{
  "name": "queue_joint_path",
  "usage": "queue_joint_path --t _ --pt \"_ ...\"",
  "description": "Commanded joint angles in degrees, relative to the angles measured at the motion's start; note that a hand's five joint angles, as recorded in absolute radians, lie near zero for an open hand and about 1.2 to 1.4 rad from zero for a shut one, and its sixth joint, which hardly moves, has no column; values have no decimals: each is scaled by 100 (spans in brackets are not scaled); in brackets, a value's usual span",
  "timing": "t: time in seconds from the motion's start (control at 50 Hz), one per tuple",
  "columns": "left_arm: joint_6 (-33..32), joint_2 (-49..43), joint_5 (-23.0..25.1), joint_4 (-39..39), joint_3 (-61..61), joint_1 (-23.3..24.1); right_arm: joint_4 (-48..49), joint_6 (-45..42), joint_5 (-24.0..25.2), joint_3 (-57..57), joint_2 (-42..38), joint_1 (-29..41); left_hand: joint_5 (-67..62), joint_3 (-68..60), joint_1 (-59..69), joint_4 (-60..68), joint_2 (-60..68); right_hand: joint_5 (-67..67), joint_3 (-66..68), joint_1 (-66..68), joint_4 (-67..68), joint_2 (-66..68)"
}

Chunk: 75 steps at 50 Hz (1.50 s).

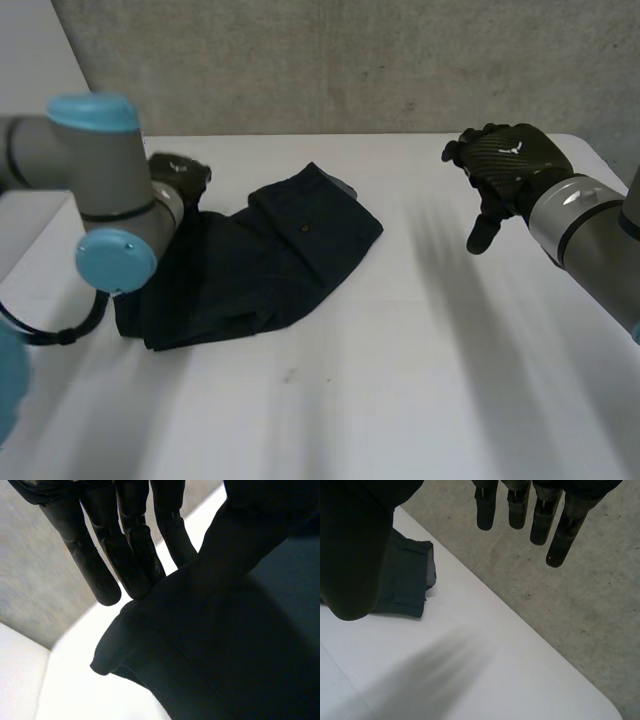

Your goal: Fold the shorts.

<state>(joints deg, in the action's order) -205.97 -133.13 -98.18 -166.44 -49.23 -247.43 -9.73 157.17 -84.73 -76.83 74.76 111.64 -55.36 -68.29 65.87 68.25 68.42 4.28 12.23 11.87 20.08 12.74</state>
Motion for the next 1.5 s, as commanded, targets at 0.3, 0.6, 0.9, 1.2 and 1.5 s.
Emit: queue_joint_path --t 0.3,0.6,0.9,1.2,1.5 --pt "-39 4057 202 -126 -2880 1354 41 463 1415 924 -734 34 -1464 -1171 1413 1175 1158 -428 -223 -187 -1008 -274" --pt "-48 4963 159 -468 -4928 2040 700 -749 2971 2523 -2720 806 -1464 -1171 1413 1175 1158 -428 -223 -187 -1008 -274" --pt "13 5042 132 -696 -5588 2190 -37 -2146 3727 3042 -3872 1220 -1464 -1171 1413 1175 1158 518 723 759 -62 672" --pt "-39 4885 132 -1496 -5500 1970 -671 -1840 2076 2298 -2617 1018 -1464 -1171 1413 1175 1158 6572 6777 6813 5992 6726" --pt "-57 3830 106 -1971 -5553 1540 -882 -891 414 -1149 -235 1035 -1464 -1171 1413 1175 1158 6572 6777 6813 5992 6726"
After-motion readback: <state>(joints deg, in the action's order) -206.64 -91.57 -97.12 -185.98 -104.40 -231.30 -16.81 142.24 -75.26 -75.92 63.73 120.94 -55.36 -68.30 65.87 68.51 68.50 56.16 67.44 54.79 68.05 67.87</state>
